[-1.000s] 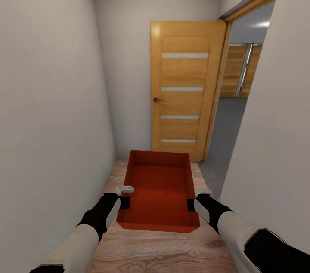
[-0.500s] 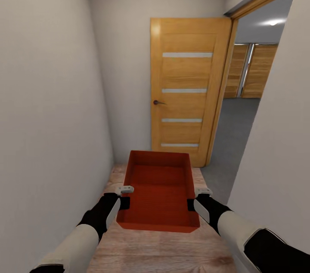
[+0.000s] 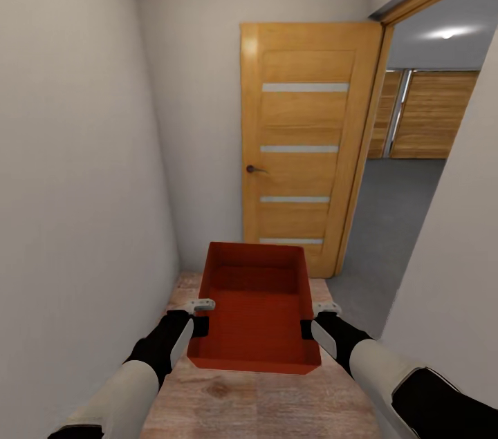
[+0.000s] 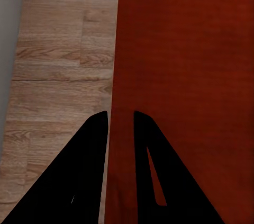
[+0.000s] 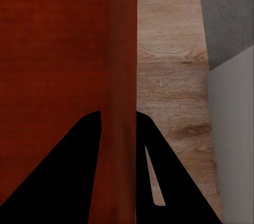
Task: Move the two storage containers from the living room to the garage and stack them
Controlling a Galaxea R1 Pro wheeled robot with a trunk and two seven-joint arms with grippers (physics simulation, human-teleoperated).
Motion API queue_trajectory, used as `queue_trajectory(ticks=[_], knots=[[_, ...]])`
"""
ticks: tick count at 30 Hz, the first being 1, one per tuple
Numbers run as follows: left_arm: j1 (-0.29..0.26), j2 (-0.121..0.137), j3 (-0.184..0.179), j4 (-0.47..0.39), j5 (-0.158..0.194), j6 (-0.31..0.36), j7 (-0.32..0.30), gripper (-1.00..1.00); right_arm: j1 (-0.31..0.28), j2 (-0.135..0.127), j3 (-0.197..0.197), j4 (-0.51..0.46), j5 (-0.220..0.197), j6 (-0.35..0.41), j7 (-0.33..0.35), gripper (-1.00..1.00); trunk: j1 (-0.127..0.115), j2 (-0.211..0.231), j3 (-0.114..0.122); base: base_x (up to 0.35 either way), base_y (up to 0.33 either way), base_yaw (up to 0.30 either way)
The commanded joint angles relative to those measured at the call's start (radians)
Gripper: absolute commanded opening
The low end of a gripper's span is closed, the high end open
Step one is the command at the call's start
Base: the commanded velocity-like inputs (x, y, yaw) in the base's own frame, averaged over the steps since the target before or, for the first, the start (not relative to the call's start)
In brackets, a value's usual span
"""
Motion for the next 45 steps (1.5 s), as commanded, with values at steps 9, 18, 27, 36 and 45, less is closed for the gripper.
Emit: queue_trajectory(ticks=[9,18,27,36,45], knots=[[-0.001,0.004,0.009,-0.001,-0.012,0.006,0.006,-1.0,0.0,-0.001,0.049,-0.005,-0.028,0.001,-0.005,-1.0,0.001,-0.001,0.0,0.323,0.0,0.0],[-0.001,0.004,0.009,-0.001,-0.012,0.006,0.006,-1.0,0.0,-0.001,0.049,-0.005,-0.028,0.001,-0.005,-1.0,0.001,-0.001,0.0,0.323,0.0,0.0],[-0.001,0.004,0.009,-0.001,-0.012,0.006,0.006,-1.0,0.0,-0.001,0.049,-0.005,-0.028,0.001,-0.005,-1.0,0.001,-0.001,0.0,0.323,0.0,0.0],[-0.001,0.004,0.01,-0.001,-0.012,0.006,0.006,-1.0,0.0,-0.001,0.049,-0.005,-0.027,0.001,-0.005,-1.0,0.001,-0.001,0.0,0.323,0.0,0.0],[-0.001,0.003,0.01,-0.014,-0.017,0.005,0.006,-1.0,0.0,-0.002,0.049,-0.005,-0.028,0.001,-0.005,-1.0,0.001,-0.001,0.0,0.225,0.0,0.0]])
